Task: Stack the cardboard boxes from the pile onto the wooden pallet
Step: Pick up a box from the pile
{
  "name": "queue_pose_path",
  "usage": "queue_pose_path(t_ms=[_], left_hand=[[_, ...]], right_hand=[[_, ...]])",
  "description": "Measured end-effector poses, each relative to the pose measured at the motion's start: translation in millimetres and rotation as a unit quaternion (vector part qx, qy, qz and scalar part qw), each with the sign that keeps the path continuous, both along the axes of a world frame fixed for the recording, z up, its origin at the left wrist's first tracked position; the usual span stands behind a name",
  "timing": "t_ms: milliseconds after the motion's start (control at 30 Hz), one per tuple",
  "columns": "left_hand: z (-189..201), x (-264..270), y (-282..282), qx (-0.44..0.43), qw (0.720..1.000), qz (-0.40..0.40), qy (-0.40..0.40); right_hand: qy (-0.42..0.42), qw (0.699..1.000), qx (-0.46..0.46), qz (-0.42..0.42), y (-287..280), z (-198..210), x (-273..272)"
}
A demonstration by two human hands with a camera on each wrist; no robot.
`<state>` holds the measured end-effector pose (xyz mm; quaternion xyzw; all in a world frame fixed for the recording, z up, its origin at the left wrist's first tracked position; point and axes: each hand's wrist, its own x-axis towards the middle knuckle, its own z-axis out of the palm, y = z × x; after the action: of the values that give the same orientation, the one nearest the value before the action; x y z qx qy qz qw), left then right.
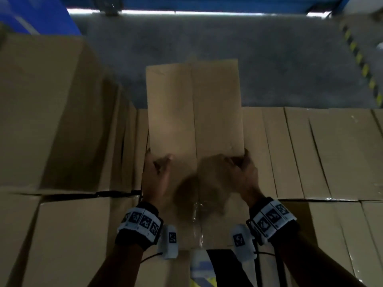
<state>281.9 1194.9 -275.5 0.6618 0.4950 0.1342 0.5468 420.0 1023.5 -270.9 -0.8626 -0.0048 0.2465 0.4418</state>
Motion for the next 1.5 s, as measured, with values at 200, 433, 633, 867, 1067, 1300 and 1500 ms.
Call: queue_pose_path(t_ms=[200,433,633,867,1067,1300,1500], left_hand=[[118.5,-116.1,-43.7,0.08,0.992,-0.002,-0.093],[246.7,-237.5,-117.5,0.138,0.975,-0.001,-0.173],[303.4,-301.9,-178.2,0.18,0.961,-0.015,-0.211],[332.9,-349.1,-275.7,0.207,0.945,-0.009,-0.255],[335.7,-369.4,-417.4,0.179,0.942,-0.035,-0.282],[342.8,-377.3,-559.8,0.155,0.941,-0.093,-0.286],[348.1,-361.4,-605.2,0.113,0.946,-0.119,-0.279]], right_hand=[[-0.112,0.989,0.093,0.013,-50.4,129.8,-115.4],[-0.202,0.966,0.159,0.019,-127.7,246.3,-242.7],[-0.229,0.952,0.202,0.014,-193.6,290.8,-311.6],[-0.244,0.934,0.257,0.035,-289.7,325.8,-359.7],[-0.281,0.924,0.259,0.005,-435.8,343.7,-390.4],[-0.291,0.922,0.25,-0.044,-580.3,345.2,-404.3],[-0.265,0.934,0.231,-0.067,-638.8,333.8,-382.5]])
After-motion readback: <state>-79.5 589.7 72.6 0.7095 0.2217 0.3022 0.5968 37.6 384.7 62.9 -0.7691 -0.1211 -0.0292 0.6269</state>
